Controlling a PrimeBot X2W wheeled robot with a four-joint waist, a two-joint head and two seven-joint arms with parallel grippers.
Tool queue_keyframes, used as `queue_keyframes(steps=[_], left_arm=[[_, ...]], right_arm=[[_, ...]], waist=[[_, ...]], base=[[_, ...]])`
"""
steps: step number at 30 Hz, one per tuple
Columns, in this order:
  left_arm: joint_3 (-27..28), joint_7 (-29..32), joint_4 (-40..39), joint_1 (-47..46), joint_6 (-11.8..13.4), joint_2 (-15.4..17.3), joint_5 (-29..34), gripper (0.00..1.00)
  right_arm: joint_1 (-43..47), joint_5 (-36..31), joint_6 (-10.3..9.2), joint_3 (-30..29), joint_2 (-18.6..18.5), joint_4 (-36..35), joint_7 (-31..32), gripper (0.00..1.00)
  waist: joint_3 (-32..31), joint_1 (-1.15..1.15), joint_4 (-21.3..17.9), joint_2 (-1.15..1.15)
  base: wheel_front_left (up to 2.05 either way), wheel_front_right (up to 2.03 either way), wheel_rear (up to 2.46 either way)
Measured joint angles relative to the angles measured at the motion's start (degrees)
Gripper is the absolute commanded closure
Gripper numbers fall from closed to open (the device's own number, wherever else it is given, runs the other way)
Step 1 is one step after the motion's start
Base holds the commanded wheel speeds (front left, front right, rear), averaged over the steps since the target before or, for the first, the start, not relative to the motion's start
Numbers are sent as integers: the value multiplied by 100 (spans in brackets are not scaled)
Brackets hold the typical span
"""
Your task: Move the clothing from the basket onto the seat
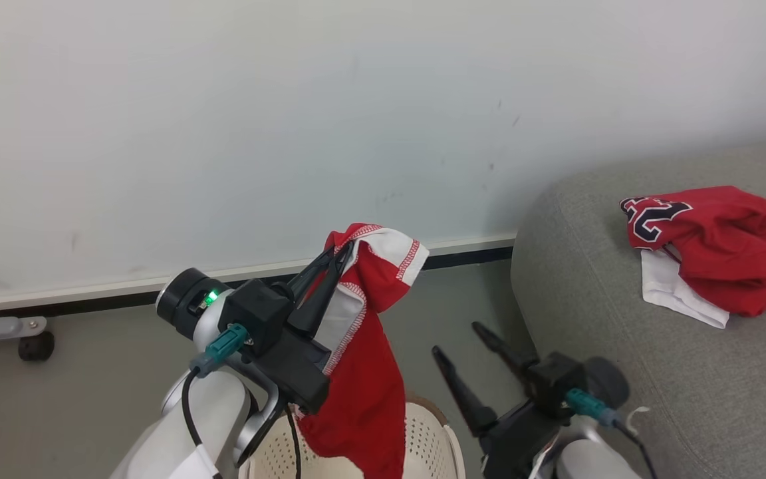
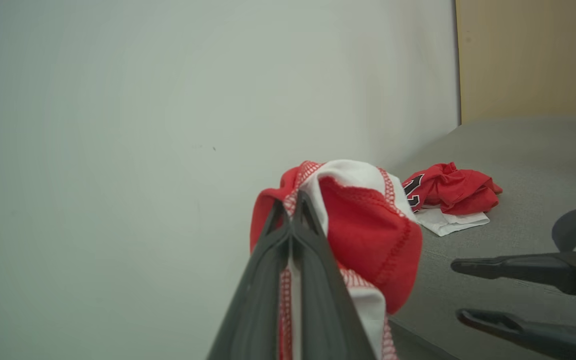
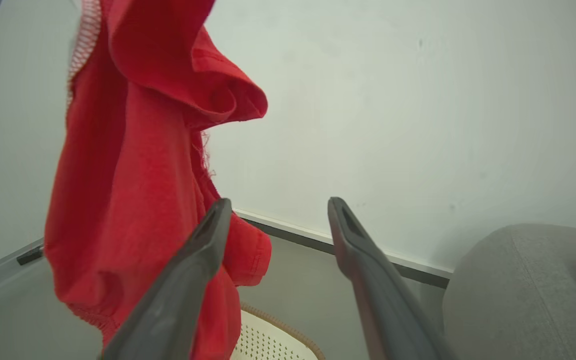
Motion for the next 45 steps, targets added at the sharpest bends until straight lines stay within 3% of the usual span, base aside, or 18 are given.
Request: queue_keyframes(steps=[12,34,45], left_arm=[[-166,280,-360,-7,0,-32,-58,100],[-254,599,-721,-129,0,-54,-296,100],[-334,677,-865,-259,0,-120,-345,100]], right_arm=[[-495,459,5,1310,31,59,0,0],[-1105,1017,5,1683,25,780,0,0],[-1913,1407,5,2358,31,1460,0,0]], waist=[[-19,1,54,0],[70,2,246,0],[147,2,372,0]], base=[[0,0,0],[0,0,0],[0,0,0]])
